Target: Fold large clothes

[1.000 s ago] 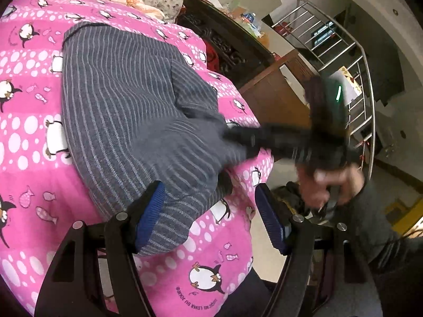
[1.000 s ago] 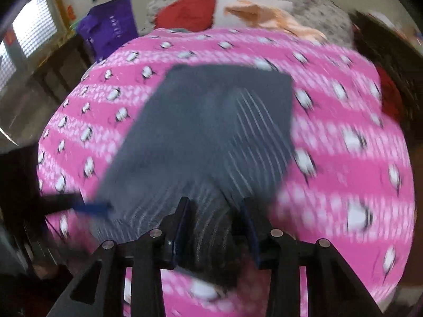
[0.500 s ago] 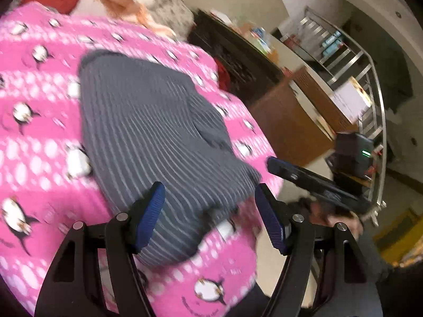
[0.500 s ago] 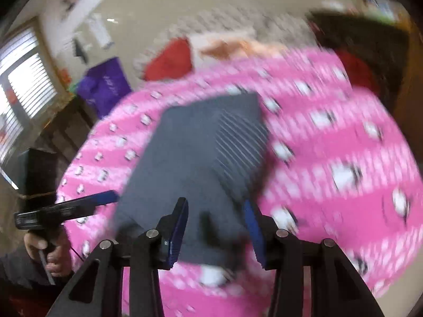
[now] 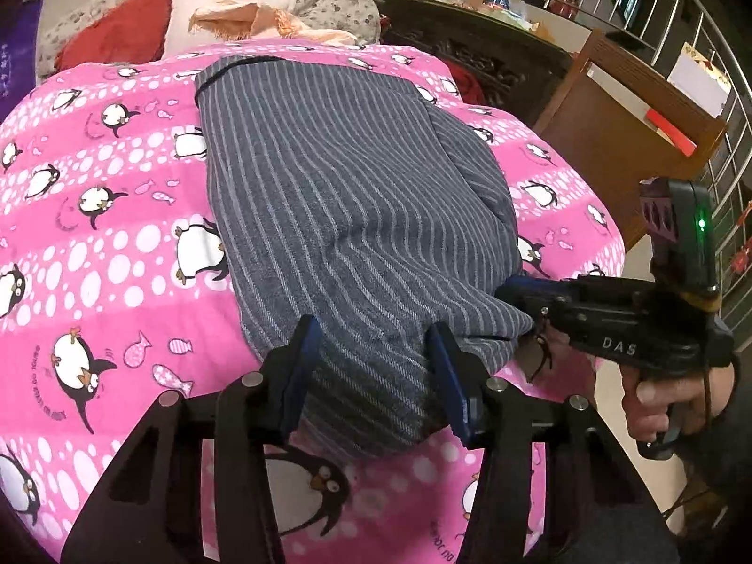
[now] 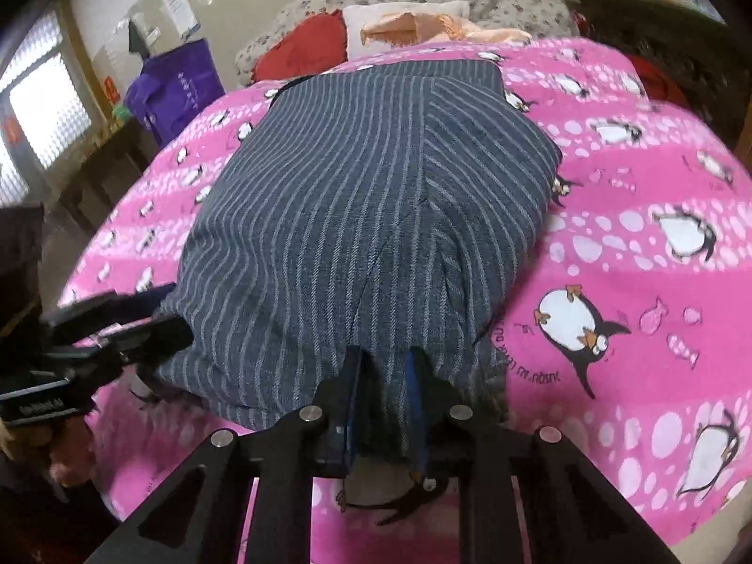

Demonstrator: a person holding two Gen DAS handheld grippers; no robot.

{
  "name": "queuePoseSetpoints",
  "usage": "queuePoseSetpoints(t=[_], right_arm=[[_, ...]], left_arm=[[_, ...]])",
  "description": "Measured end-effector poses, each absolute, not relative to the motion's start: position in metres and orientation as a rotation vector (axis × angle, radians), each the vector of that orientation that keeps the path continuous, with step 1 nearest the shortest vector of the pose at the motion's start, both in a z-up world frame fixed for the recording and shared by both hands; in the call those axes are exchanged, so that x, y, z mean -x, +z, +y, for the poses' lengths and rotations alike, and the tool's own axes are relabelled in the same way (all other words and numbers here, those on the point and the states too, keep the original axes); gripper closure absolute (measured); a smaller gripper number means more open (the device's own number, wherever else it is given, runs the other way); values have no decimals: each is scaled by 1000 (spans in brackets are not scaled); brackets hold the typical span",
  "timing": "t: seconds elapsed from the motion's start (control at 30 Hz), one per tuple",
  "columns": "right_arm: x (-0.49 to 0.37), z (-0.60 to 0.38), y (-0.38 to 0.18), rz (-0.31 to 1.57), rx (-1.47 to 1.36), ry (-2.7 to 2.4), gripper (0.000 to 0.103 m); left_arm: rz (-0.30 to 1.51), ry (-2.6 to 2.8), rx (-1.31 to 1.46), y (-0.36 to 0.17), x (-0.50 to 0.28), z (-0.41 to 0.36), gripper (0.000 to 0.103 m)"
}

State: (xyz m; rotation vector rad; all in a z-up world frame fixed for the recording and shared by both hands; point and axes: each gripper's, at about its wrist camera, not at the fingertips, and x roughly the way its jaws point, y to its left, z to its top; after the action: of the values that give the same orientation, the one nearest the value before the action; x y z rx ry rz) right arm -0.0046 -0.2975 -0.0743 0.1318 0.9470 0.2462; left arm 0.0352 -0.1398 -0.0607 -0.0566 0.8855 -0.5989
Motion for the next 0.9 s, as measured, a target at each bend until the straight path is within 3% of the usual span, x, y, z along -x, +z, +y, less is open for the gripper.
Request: queuePoseSetpoints(t=[0.13,0.3,0.33,0.37,0.43,0.57,0.73,0.9], right_arm=[[1,-297,-52,987,-149,252,86],[-31,-322,28,806,-242,109,81],[-44,-326,42,773,-262,64,71],[-62,-328,55,737,-294,27,57],[-91,-329,65,690,-336,-43,43],[-147,-319,35,740,-331,-163,43],[-153,-318,-37,820,-258,-241,43],[-145,-345,-80,837,-321,-220,43]], left_arm=[[865,-580,50,-32,-40,-139,54],[781,-445,203,19,-111,-125,53],[777,-396,246,24,-129,-123,53],[780,-354,299,27,-151,-120,45],[807,-275,369,25,-193,-119,44],[883,-163,338,-5,-251,-139,44],[951,-121,237,-60,-268,-155,43],[905,-113,172,-78,-262,-167,32]])
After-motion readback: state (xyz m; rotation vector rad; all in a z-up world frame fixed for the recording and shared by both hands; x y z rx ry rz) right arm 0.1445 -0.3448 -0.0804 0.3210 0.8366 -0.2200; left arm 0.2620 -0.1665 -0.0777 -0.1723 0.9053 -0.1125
